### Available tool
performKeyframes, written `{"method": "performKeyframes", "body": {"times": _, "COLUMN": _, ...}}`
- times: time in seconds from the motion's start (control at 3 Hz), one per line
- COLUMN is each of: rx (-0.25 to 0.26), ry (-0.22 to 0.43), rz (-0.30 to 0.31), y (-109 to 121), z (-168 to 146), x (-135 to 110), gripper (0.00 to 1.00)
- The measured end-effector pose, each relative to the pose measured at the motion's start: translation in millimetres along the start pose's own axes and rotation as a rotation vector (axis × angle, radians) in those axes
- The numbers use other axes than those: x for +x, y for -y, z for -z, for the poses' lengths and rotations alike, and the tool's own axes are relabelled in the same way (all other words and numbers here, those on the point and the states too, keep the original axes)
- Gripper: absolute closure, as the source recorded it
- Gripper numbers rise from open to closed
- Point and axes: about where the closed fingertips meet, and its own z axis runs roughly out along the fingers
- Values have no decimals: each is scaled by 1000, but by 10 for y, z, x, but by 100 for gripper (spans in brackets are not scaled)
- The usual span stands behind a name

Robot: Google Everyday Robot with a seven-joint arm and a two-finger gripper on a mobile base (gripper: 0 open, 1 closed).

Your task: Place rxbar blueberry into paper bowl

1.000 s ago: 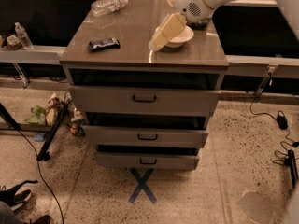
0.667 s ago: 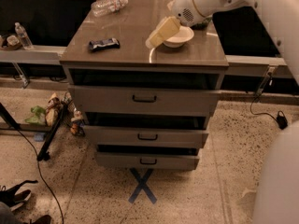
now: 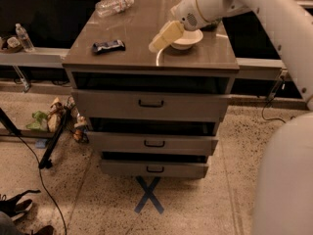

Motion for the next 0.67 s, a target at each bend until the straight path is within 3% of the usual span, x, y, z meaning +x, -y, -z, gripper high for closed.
{"method": "performKeyframes", "body": {"times": 0.67, "rx": -78, "ry": 20, "rz": 11, "y": 95, "z": -624, "x": -205, "gripper": 0}}
